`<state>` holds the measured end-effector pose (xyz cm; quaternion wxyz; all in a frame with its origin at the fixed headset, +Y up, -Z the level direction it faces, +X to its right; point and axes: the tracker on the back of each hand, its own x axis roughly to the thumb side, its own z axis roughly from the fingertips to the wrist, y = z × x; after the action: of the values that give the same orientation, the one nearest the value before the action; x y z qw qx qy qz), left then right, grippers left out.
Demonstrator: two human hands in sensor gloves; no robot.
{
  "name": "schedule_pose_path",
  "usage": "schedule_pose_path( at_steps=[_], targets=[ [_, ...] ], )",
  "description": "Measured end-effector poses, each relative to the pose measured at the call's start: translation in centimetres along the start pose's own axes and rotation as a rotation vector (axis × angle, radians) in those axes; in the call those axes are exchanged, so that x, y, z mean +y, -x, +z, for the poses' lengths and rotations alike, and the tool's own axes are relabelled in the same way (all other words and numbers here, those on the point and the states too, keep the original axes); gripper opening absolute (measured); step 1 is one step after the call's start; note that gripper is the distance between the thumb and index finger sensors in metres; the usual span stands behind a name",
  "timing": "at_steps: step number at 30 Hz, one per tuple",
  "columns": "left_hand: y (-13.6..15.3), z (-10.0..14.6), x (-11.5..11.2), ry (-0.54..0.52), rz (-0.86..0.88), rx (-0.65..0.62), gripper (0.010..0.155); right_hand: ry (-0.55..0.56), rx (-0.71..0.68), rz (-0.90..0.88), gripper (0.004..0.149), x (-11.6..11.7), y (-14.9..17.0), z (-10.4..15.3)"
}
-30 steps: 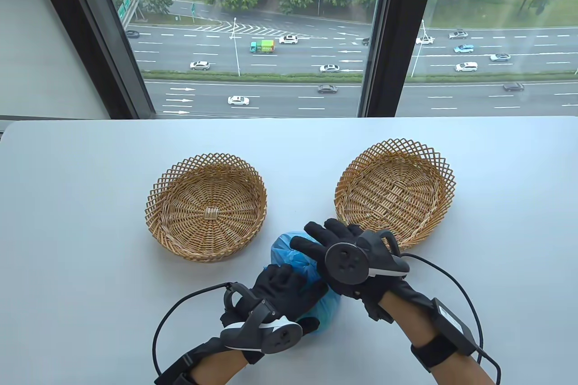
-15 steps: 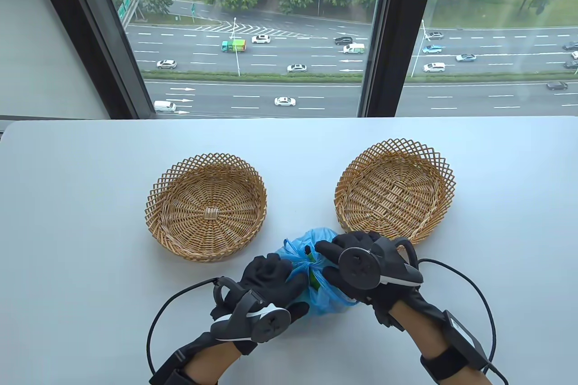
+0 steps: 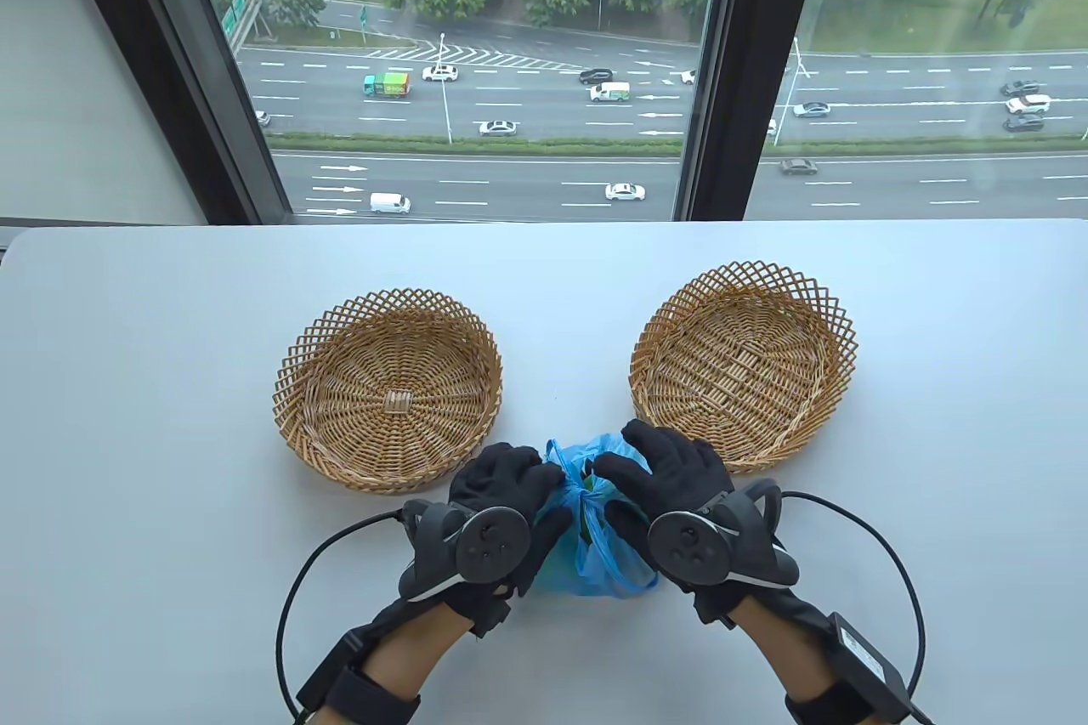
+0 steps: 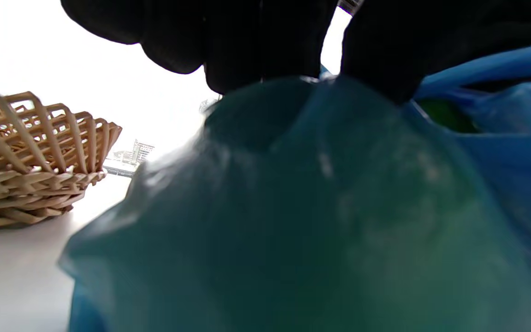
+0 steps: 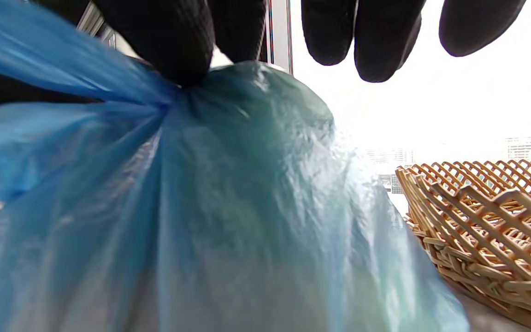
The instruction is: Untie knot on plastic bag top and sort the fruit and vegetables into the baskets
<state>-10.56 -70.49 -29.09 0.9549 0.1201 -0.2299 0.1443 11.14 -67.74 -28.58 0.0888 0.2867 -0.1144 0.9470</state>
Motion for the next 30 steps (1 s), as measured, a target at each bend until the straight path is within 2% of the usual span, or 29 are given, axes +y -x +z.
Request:
schedule_pose_path(
  at_steps=[3, 5, 10, 15, 22, 25, 30],
  targets=[
    [-0.3, -0.1, 0.1, -0.030, -0.029, -0.018, 0.053, -0.066, 0.007, -0.002, 0.055, 0.2, 0.0, -0.1],
    [-0.5, -0.1, 0.0, -0.064, -0.030, -0.031, 0.044, -0.029, 0.000, -0.014, 0.051, 0.4, -0.1, -0.2],
    [-0.2, 0.4, 0.7, -0.143, -0.034, -0.051, 0.041, 0.100, -0.024, 0.019, 0.037, 0.2, -0.4, 0.1],
    [0.3, 1.2, 1.4, -0.183, -0.042, -0.058, 0.039, 0.105, -0.030, 0.022, 0.037, 0.3, -0.3, 0.5],
    [1.4, 2.0, 2.3, -0.167, 0.000, -0.045, 0.037, 0.101, -0.005, 0.045, 0.037, -0.4, 0.5, 1.0],
    [1.6, 2.1, 2.9, -0.115, 0.032, -0.032, 0.036, 0.105, 0.005, 0.047, 0.037, -0.7, 0.8, 1.2],
    [2.3, 2.2, 3.6, -0.103, 0.004, -0.013, 0.036, 0.103, 0.039, 0.055, 0.036, -1.7, 1.6, 1.6]
  ],
)
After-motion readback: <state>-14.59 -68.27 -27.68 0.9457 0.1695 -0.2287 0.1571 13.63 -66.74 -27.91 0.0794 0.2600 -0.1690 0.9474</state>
